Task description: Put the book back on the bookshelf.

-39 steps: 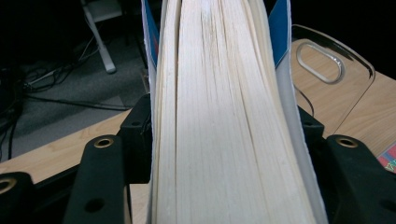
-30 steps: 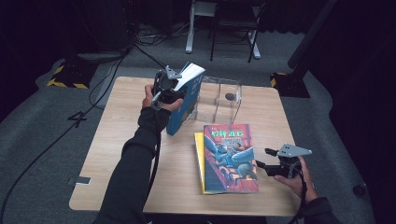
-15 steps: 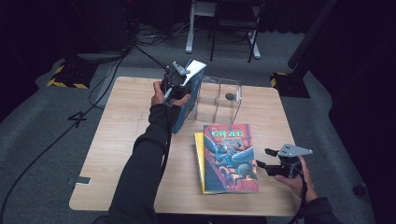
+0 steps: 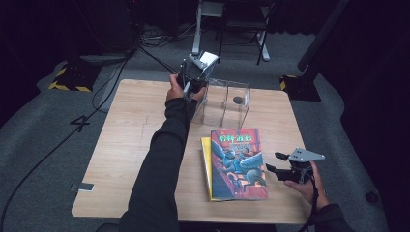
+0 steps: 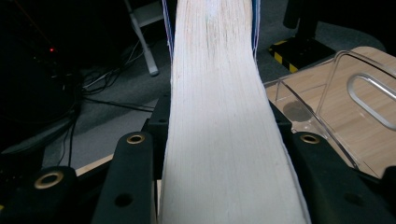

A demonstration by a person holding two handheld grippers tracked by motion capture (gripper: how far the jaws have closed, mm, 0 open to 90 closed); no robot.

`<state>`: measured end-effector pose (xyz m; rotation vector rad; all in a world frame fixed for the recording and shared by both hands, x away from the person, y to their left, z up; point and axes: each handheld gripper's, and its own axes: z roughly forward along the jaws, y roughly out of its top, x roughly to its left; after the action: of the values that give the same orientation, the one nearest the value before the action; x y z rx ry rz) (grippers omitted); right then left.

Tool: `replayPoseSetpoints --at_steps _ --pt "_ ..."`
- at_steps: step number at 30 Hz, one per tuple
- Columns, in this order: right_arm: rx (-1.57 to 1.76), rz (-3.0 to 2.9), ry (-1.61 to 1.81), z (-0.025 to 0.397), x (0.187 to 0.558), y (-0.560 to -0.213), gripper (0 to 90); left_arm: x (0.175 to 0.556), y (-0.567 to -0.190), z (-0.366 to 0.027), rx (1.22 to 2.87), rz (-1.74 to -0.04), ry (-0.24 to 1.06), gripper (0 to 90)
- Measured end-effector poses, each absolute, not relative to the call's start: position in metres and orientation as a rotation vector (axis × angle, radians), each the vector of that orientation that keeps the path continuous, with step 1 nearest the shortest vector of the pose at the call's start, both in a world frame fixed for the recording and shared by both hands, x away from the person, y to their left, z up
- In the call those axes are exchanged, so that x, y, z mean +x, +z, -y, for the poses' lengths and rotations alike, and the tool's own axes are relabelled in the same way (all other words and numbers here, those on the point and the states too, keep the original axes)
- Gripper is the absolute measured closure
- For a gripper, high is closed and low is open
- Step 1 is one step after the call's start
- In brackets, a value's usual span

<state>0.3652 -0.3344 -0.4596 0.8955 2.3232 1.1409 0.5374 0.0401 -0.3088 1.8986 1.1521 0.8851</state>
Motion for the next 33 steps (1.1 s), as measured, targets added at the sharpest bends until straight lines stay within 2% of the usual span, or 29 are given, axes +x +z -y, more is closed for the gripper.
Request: replayPoseSetpoints --at_steps 17,33 --pt "0.869 -2.279 1.123 0.332 0.361 -0.458 37.0 0.554 -0.327 -0.053 1.726 -1.258 0.849 59.2" --pt "0.872 -2.246 1.119 0.333 0.361 -0.456 36.4 0.555 -0.325 -0.055 1.773 -1.255 0.879 55.7"
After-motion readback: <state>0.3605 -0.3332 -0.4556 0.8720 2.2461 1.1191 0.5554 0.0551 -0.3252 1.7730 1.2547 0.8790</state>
